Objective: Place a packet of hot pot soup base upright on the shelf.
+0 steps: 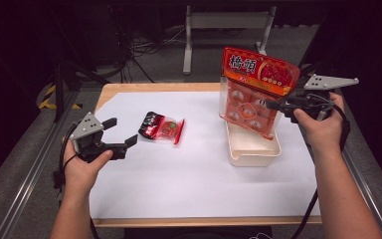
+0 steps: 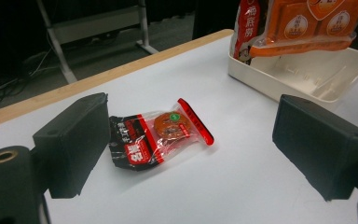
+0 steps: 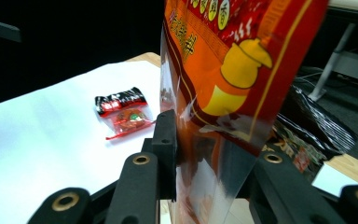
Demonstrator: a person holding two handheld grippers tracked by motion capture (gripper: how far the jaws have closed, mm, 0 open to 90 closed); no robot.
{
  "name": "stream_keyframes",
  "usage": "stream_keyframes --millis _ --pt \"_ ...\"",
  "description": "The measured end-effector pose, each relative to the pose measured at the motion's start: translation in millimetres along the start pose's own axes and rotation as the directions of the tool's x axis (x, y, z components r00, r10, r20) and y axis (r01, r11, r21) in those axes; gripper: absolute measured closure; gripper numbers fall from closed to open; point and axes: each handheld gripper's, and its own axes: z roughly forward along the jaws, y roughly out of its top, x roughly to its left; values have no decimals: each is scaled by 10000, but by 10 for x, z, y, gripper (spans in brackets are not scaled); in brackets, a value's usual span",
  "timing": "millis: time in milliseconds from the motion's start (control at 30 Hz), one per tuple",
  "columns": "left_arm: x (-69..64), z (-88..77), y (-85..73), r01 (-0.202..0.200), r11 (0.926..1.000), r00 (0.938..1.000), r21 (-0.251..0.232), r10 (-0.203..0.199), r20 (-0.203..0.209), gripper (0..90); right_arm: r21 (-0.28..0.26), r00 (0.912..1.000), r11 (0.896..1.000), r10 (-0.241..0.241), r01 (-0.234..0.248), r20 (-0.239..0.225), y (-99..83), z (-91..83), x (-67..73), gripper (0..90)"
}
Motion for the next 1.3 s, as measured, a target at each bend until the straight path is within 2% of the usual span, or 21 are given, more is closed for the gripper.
stream_keyframes --millis 467,800,1167,1300 --pt "2 34 -14 14 10000 10000 91 -14 28 124 155 9964 9999 -5 -8 842 -149 37 -51 711" --pt "-1 35 -18 53 9999 10000 106 -53 37 124 124 9954 9999 6 -17 956 -208 66 -34 710" --pt "5 34 -25 32 9999 10000 125 -33 42 124 312 9950 9989 323 -354 943 -352 144 -56 710" --pt "7 37 -26 32 9999 10000 126 -32 21 124 204 9946 9985 479 -500 923 -402 145 -77 710"
